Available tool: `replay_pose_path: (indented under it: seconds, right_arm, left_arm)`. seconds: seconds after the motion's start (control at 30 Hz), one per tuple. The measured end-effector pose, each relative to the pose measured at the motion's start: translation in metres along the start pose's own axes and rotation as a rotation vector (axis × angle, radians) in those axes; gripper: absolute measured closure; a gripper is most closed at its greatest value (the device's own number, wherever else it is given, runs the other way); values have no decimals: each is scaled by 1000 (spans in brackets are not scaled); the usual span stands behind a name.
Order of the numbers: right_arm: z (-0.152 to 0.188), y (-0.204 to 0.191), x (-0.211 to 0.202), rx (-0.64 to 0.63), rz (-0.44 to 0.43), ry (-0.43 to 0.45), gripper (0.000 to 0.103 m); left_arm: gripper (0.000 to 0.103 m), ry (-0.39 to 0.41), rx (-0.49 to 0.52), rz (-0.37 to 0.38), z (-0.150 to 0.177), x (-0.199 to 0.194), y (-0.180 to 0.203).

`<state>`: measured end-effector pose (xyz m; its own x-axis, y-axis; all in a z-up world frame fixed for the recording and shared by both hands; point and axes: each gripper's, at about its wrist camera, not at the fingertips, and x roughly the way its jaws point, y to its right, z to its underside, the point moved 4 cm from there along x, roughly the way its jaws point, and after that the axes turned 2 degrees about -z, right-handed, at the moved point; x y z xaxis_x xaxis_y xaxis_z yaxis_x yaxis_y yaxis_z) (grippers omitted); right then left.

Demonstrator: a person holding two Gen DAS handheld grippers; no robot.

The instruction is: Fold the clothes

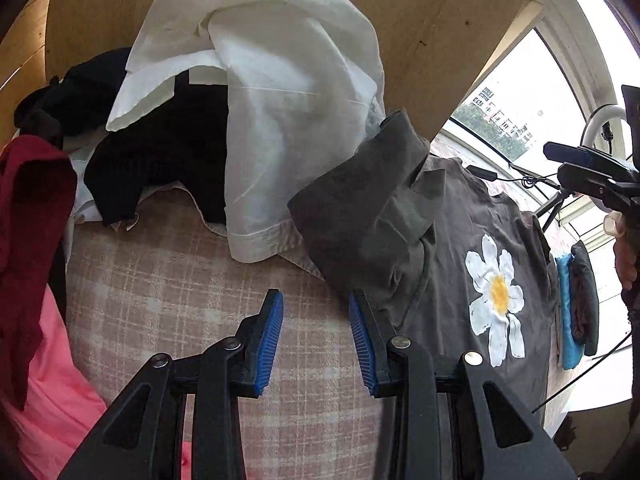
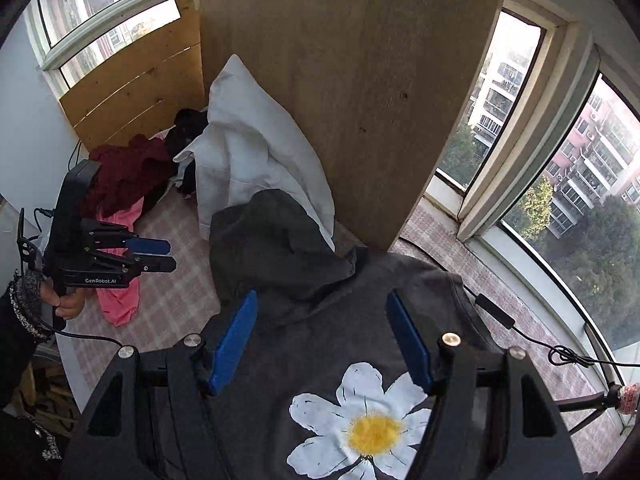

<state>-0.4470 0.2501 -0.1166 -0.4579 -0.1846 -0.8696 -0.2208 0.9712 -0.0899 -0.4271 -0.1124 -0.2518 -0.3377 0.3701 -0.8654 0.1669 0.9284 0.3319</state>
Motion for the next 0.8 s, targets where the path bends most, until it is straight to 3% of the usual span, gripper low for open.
replay_pose_path:
  seconds: [0.23, 0.43, 0.5, 0.53, 0.57, 0.6, 0.63, 0.8]
  right_arm:
    - [-44, 14, 100, 15, -196, -82, 37]
    - [-41, 9, 136, 25, -301, -144, 37]
    - [-40, 2, 141, 12, -324, -153, 37]
    - [-40, -4, 140, -8, -329, -150, 45]
    - [-39, -11, 137, -40, -320, -149, 73]
    - [-39, -17, 134, -71, -311, -147, 87]
    - [-37, -22, 127, -96, -297, -130, 92]
    - [-23, -36, 93, -201, -257, -59, 92]
  left_arm:
    - [69, 7, -30, 96, -19, 27, -8]
    - [66, 4, 15, 81, -28, 39, -3]
    - [70, 5, 23, 78, -29, 41, -1]
    - [79, 17, 28, 69, -28, 39, 0]
    - [91, 31, 32, 59, -28, 36, 1]
    - [92, 43, 40, 62, -27, 31, 3]
    - [92, 56, 49, 67, -25, 26, 6]
    - [92, 38, 123, 115, -6, 9, 23]
